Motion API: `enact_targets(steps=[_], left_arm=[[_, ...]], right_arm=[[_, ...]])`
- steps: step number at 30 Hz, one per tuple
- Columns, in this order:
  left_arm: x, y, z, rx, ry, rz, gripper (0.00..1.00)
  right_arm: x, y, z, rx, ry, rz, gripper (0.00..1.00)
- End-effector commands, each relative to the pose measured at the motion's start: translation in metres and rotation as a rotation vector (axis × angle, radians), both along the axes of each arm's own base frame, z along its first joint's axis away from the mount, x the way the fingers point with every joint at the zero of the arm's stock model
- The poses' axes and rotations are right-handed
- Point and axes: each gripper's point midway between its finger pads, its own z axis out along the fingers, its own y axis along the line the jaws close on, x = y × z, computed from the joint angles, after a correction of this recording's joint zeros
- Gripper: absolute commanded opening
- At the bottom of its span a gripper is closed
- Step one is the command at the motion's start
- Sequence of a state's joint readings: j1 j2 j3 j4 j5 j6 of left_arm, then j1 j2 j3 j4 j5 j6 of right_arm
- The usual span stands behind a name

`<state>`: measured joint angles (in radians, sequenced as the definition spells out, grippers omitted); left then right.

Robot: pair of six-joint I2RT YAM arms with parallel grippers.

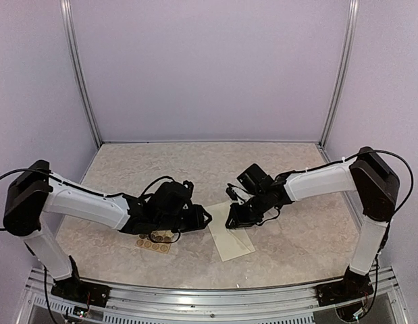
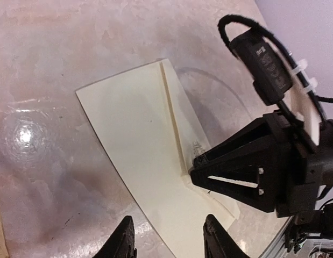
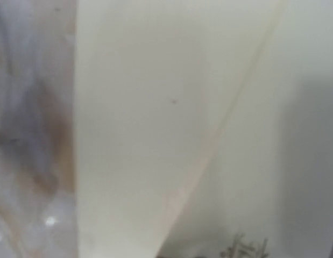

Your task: Place the letter into the envelope and seal it

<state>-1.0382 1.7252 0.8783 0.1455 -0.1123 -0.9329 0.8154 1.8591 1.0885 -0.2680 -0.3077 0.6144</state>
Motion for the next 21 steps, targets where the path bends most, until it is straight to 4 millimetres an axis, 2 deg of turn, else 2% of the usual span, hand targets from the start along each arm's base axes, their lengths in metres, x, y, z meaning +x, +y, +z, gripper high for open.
enact_targets(steps=[1,4,5,9,11,16,21], left_arm=[[0.003,0.045,0.032,0.025,-0.054,0.077,0.44],[-0.006,0.077,0.034,0.019,-0.035,0.121,0.52],[-0.01,0.09,0.027,0.036,-0.014,0.135,0.54],[-0.02,0.134,0.013,0.064,0.034,0.194,0.59],[-0.022,0.15,0.007,0.071,0.048,0.215,0.61],[-0.012,0.171,0.0,0.082,0.025,0.255,0.61],[0.001,0.177,-0.005,0.117,-0.019,0.257,0.62]], right_arm=[[0.002,0.016,0.043,0.067,-0.075,0.074,0.23],[0.002,0.037,0.061,0.119,-0.11,0.129,0.29],[0.003,0.043,0.065,0.133,-0.117,0.143,0.31],[0.004,0.065,0.07,0.159,-0.129,0.176,0.37],[0.004,0.074,0.07,0.169,-0.126,0.189,0.38],[-0.002,0.09,0.071,0.18,-0.126,0.215,0.39],[-0.007,0.087,0.069,0.176,-0.12,0.21,0.39]])
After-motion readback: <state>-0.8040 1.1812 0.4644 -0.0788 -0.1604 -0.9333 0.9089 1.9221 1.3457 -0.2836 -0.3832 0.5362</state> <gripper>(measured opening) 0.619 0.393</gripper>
